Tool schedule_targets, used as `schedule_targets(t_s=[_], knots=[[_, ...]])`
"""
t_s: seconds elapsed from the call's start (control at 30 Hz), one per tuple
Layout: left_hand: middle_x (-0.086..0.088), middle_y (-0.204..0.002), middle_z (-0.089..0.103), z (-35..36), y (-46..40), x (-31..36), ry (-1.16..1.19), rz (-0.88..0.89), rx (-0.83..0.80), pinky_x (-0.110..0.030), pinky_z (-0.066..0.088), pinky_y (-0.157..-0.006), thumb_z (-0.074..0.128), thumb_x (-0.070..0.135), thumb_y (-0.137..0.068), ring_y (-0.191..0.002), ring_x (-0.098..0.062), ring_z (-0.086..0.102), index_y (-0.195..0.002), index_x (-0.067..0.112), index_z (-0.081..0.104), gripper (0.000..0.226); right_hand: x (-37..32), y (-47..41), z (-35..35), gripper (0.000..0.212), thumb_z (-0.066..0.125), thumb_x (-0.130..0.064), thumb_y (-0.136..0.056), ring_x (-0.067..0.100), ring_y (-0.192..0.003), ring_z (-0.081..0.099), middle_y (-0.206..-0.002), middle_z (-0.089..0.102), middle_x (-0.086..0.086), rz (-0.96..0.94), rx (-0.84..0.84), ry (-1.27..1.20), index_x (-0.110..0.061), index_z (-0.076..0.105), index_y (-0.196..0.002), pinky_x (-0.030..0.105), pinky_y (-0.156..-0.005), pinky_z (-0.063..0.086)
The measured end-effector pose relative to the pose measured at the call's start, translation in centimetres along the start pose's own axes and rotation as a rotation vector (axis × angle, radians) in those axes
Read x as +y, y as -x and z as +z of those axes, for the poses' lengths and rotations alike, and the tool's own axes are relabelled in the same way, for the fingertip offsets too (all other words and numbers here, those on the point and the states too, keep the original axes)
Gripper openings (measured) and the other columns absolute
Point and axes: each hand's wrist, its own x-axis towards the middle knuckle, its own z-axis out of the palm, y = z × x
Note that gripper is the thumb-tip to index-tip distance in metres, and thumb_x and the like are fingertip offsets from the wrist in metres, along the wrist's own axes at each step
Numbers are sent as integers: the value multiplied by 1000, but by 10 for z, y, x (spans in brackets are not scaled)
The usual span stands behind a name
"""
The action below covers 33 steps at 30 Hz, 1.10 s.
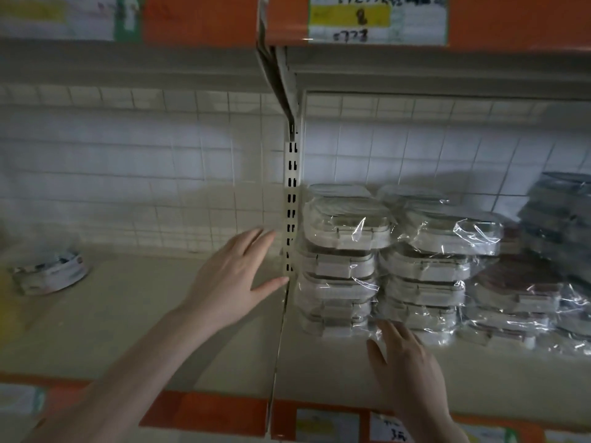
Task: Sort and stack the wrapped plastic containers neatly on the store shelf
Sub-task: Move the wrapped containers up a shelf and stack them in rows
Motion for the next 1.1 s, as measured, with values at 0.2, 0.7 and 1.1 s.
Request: schedule_targets(t_s=[0.2,0.7,1.1], knots=[[-6,-157,19,-26,-63,20,111,207,-57,-42,26,-109,17,80,-79,-141,-24,26,-150,26,20,90,-2,-7,8,40,92,-20,-45,18,-50,62,-63,63,-2,-70,38,18,-15,70,-77,24,-36,43],[11,-158,12,-19,-118,31,73,304,-421,-36,18,-114,37,60,-91,-143,-12,18,-147,47,8,65,0,-6,12,33,53,-41,-78,19,-47,62,-69,68,-1,-5,157,-84,-13,70,-82,22,-36,40],[9,-155,19,-19,-106,27,33,268,-349,-33,26,-110,36,52,-95,-142,-15,20,-148,43,7,61,-7,-7,3,53,77,-31,-74,32,-81,68,-98,71,13,310,23,-286,-6,61,-118,34,-66,48]])
